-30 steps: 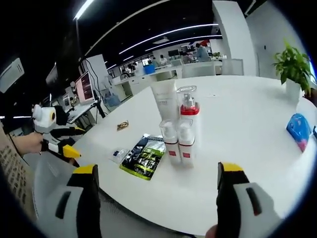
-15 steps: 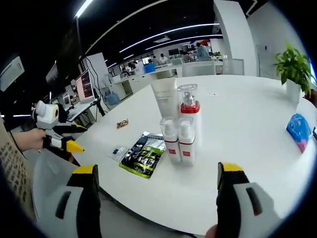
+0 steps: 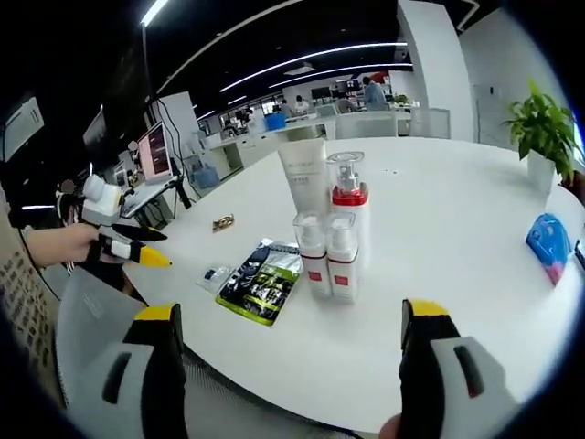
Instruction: Arrange the skincare products in the storage area until every visible bottle or jar stands upright without overlapping.
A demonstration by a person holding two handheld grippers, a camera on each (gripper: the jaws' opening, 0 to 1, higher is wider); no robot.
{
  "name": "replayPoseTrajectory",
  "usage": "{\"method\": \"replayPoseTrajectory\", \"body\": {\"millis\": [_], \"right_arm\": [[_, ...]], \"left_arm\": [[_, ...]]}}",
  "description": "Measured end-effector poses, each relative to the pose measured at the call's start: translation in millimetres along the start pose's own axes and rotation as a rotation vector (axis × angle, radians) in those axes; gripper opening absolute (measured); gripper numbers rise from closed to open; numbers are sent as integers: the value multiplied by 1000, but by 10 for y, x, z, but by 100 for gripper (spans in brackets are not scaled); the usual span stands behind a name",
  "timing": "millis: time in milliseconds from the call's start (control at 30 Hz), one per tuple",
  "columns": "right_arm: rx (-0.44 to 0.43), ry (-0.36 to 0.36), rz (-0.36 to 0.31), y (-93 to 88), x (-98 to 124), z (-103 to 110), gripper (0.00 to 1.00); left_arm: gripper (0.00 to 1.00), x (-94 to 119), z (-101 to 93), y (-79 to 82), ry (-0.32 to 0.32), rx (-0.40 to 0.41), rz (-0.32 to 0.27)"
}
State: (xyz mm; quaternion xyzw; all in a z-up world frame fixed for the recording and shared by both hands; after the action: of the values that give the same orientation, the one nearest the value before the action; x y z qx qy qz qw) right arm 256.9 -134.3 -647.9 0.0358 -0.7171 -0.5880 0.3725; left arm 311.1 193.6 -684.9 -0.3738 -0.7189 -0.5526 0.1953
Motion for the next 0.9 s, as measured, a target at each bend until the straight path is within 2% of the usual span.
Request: {"method": "replayPoseTrajectory", "body": {"millis": [300, 500, 900], "right_arm": [[15, 11, 18, -26, -21, 13, 99], [-17, 5, 15, -36, -18, -17, 99], [-14, -20, 14, -46, -5, -46, 97]], "left_arm": [[95, -281, 117, 203, 55, 55, 19], [94, -467, 218, 333, 103, 122, 25], [94, -714, 238, 565, 195, 201, 19]]}}
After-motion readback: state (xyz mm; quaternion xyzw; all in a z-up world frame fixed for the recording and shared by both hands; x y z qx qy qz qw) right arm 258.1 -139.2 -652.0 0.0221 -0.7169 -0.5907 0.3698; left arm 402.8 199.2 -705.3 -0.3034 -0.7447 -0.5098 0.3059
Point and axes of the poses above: the point that each gripper's makers call its tool centre point, and the gripper's own axes: x roughly backward along the fingers, z roughly to its left, y roughly out of its top, the point moved 5 cm from there along x, roughly backward along the fingers, and after that the axes turned 15 degrees about x, right-handed, at the moved point
